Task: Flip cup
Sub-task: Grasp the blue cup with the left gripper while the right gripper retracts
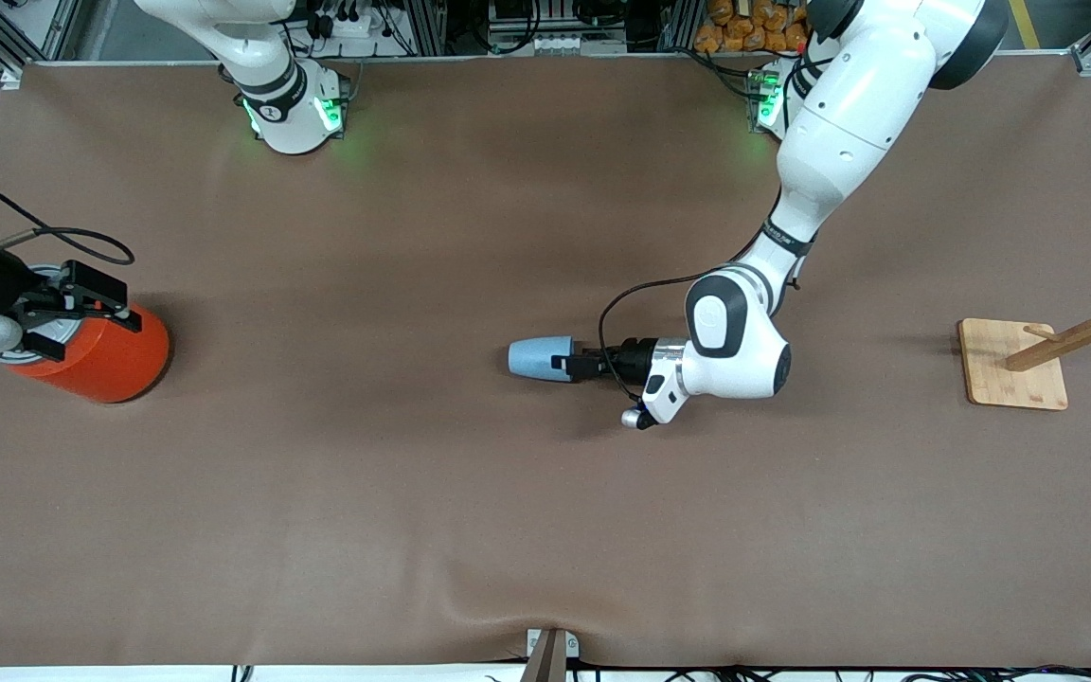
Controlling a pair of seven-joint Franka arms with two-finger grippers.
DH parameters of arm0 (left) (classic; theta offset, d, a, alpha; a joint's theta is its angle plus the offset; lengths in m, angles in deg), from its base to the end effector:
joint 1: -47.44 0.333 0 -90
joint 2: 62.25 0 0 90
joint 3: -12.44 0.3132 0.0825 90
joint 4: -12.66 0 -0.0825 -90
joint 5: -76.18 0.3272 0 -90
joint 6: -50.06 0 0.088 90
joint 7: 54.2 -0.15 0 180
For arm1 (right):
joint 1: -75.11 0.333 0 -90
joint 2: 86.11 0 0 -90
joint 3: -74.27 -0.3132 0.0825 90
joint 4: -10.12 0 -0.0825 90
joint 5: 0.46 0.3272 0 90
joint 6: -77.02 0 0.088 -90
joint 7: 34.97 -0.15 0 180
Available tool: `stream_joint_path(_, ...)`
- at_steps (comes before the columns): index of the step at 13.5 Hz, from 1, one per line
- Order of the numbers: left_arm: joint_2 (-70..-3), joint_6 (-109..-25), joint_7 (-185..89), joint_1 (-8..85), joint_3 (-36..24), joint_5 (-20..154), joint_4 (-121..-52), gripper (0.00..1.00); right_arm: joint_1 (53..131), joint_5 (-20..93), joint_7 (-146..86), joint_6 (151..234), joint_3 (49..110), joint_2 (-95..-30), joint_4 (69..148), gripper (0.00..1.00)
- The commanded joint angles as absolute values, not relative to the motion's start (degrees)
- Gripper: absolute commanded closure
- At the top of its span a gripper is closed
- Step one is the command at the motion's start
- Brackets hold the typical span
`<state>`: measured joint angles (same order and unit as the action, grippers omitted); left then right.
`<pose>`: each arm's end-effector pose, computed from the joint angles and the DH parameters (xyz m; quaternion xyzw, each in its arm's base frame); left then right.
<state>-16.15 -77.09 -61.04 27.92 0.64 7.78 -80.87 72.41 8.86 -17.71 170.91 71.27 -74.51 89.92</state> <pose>0.5307 -0.3766 0.1744 0.8663 0.1246 -0.1971 0.4417 0.5672 0.0233 0.5539 -0.9850 -0.1477 -0.0343 0.0822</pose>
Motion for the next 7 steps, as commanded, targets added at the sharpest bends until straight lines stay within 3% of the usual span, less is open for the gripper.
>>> stream_joint_path(1, -15.1, -77.8, -62.5, 27.7, 0.7, 5.6, -80.3, 0.37, 71.1, 9.6, -18.4, 169.8, 70.4, -76.3, 91.1, 0.00)
stream_joint_path(5, -15.1, -77.8, -62.5, 27.3, 0.7, 4.4, -80.3, 0.61, 71.6, 9.1, -23.7, 168.1, 71.2, -83.0, 99.3, 0.00)
stream_joint_path(6, -15.1, -77.8, -62.5, 27.3, 0.7, 4.3, -80.3, 0.70, 71.6, 8.9, -24.2, 168.3, 71.2, -84.3, 101.2, 0.00)
stream_joint_path(7, -15.1, -77.8, -62.5, 27.4, 0.7, 4.3, -80.4, 0.86, 71.6, 8.9, -24.7, 168.3, 71.2, -85.0, 102.4, 0.00)
